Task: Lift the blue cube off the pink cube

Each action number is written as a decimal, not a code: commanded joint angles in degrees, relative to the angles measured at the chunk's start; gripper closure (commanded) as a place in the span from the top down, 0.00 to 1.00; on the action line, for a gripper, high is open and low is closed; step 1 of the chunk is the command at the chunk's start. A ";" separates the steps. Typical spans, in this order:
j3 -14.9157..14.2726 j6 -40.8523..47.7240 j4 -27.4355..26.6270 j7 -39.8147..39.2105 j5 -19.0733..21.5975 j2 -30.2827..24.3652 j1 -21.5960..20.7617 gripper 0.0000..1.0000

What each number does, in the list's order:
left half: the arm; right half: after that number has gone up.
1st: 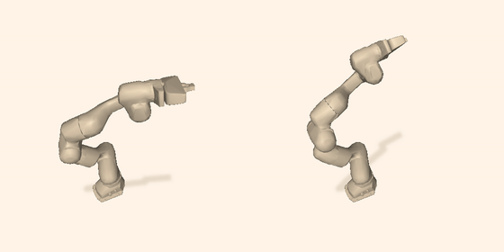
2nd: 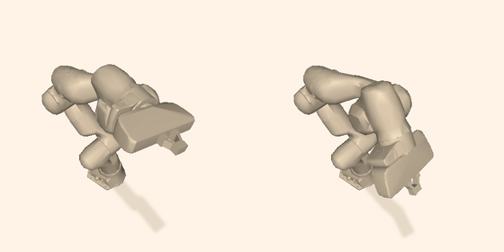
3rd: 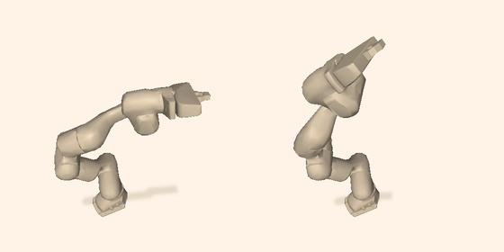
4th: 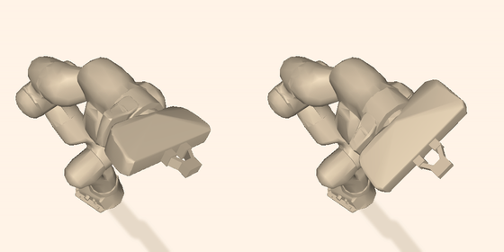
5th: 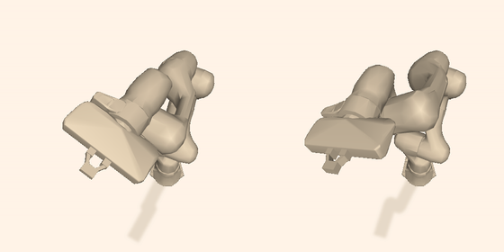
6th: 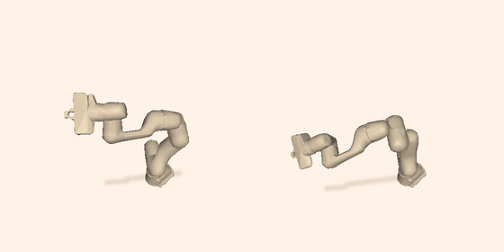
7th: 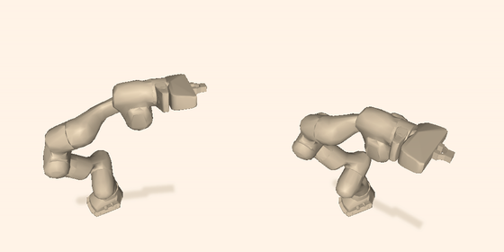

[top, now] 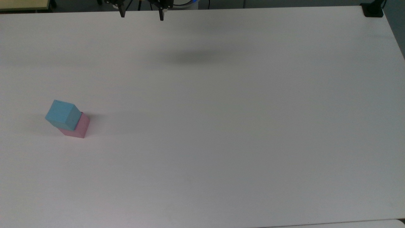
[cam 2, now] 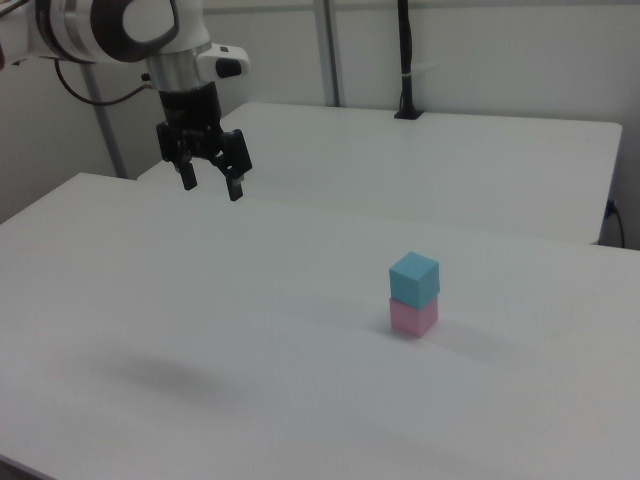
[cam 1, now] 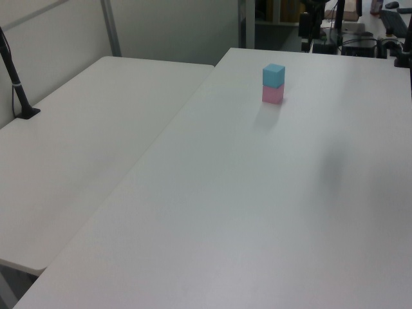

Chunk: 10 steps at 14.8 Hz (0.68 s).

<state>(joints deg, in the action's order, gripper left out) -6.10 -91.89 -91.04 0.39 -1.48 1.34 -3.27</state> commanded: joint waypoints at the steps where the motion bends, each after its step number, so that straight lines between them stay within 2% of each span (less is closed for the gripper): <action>1: -0.06 -0.93 -1.15 0.75 -0.37 -0.82 0.28 1.00; 10: -0.23 -0.93 -1.24 -0.48 -0.37 -0.81 0.20 1.00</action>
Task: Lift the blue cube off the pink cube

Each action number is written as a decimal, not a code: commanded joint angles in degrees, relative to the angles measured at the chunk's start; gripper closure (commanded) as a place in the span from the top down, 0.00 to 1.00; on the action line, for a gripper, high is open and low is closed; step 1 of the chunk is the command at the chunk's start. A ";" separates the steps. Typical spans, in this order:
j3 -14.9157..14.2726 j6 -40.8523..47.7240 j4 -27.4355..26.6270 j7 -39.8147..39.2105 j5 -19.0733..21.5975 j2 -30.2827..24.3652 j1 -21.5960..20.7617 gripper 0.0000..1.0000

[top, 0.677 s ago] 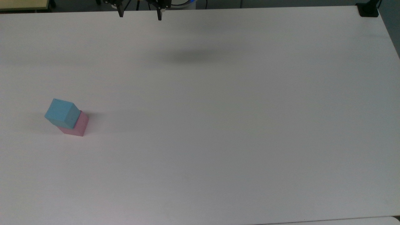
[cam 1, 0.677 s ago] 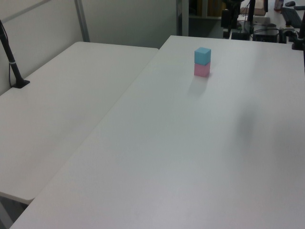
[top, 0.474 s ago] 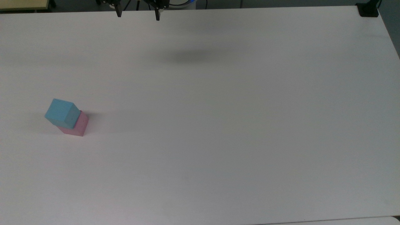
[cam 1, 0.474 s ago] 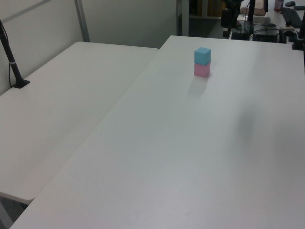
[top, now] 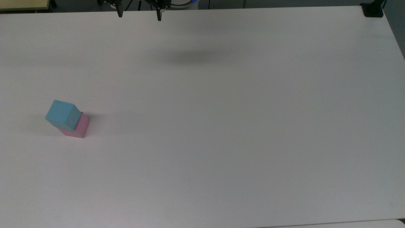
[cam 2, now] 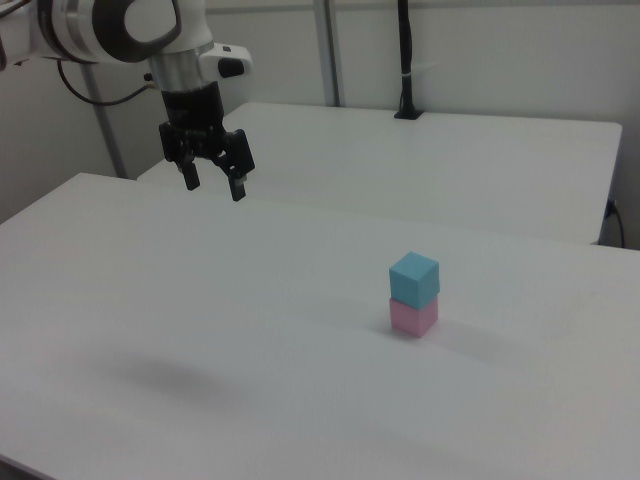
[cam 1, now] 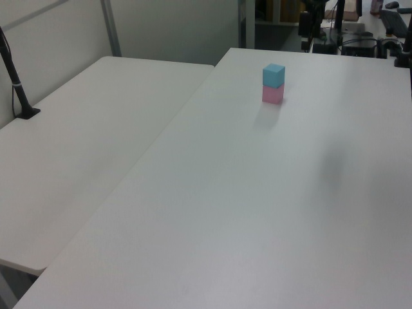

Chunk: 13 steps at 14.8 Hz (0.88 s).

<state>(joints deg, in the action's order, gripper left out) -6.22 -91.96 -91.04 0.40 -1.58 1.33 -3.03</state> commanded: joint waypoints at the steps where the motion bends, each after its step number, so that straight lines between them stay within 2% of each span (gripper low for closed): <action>1: -0.11 -0.85 -1.25 -1.18 -0.26 -0.81 -0.04 1.00; 4: -0.37 -1.64 -0.90 -2.24 0.00 0.07 0.04 1.00; 7: -1.43 -5.40 2.09 -2.15 0.18 4.19 1.79 1.00; 11: -1.69 -19.45 4.02 -1.80 -0.17 11.74 6.97 1.00; 13: -1.69 -23.51 4.81 -1.98 -0.35 14.65 8.82 1.00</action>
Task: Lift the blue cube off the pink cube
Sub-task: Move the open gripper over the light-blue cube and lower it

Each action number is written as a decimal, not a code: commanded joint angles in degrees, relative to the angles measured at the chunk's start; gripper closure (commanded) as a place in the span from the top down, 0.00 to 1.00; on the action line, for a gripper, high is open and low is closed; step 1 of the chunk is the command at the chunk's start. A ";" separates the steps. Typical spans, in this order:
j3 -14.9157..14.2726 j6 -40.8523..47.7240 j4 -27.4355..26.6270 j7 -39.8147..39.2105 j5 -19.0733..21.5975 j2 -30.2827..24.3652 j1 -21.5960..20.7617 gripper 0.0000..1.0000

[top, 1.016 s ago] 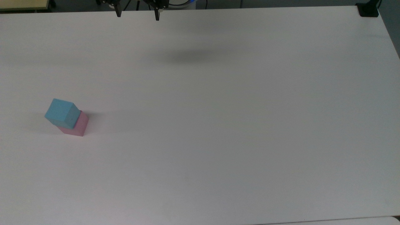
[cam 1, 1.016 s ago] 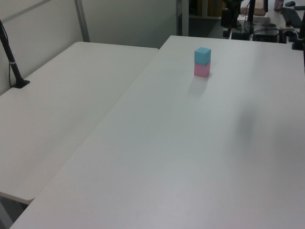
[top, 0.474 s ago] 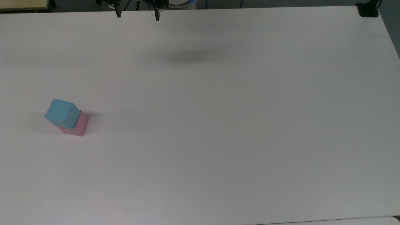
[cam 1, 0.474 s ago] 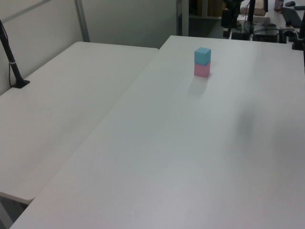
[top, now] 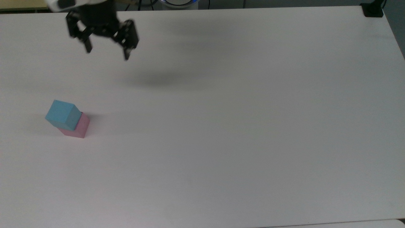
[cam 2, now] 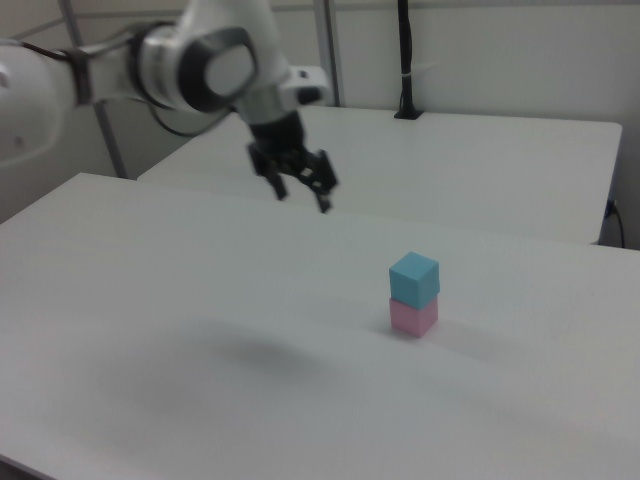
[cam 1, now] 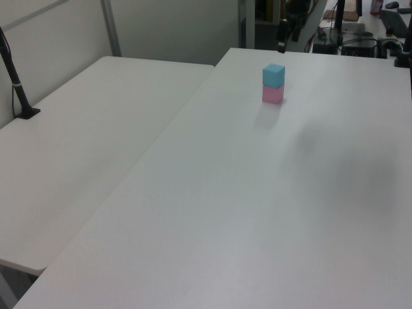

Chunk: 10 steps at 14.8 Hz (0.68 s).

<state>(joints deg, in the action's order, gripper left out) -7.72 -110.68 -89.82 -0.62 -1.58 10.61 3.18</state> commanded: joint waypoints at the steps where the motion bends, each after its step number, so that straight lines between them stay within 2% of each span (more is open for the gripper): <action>1: -0.19 -6.90 3.60 -1.05 -0.44 6.52 3.32 1.00; 2: -0.19 -9.27 3.60 -1.05 -0.61 7.49 3.85 1.00; 7: -5.19 -20.52 3.60 -1.22 -0.88 13.99 4.64 1.00; 10: -5.99 -23.26 3.60 -3.59 -0.97 17.42 5.52 1.00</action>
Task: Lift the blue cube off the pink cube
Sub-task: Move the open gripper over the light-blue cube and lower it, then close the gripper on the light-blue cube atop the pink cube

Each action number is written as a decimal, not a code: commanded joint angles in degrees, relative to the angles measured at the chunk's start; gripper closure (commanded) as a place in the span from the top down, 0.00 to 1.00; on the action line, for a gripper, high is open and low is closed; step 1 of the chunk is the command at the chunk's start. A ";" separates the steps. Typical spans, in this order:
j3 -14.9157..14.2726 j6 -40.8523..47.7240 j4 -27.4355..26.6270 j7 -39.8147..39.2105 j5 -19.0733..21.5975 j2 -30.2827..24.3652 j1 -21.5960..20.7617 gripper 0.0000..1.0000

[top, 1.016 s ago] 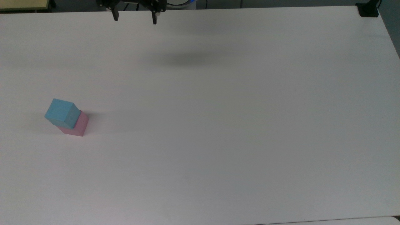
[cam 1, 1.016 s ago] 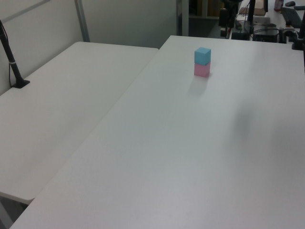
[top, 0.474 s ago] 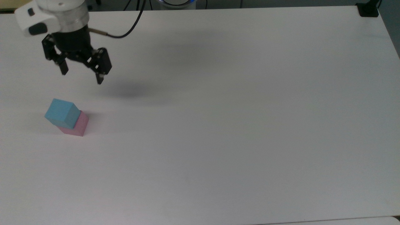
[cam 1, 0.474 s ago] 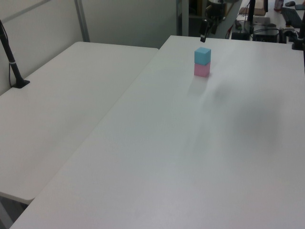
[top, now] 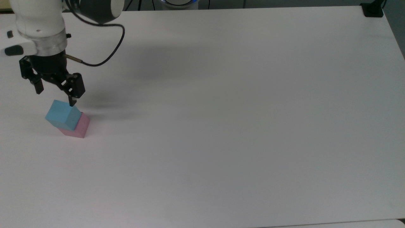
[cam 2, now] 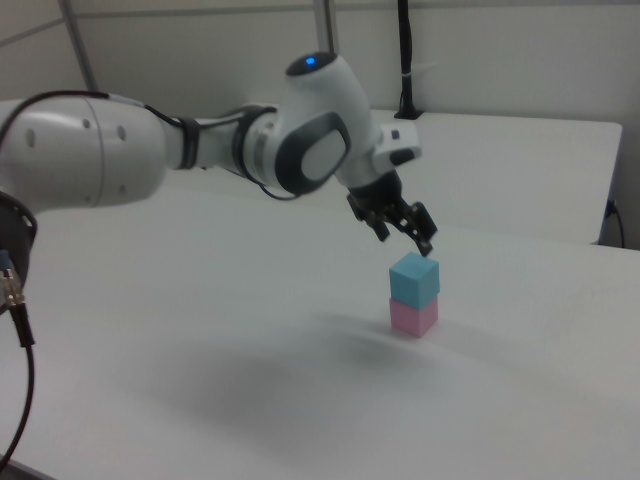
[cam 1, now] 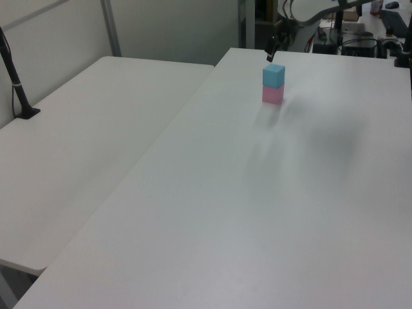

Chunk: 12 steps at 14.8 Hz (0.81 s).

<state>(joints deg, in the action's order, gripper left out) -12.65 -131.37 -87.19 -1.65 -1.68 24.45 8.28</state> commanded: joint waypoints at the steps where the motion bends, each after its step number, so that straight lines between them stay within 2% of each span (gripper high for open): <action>1: -1.07 -2.66 0.96 -2.83 -0.87 4.54 0.51 1.00; 12: -0.80 -4.68 0.96 -2.13 -0.25 6.48 -0.01 1.00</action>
<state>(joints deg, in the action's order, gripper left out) -13.19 -134.67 -86.31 -3.44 -1.70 30.83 8.57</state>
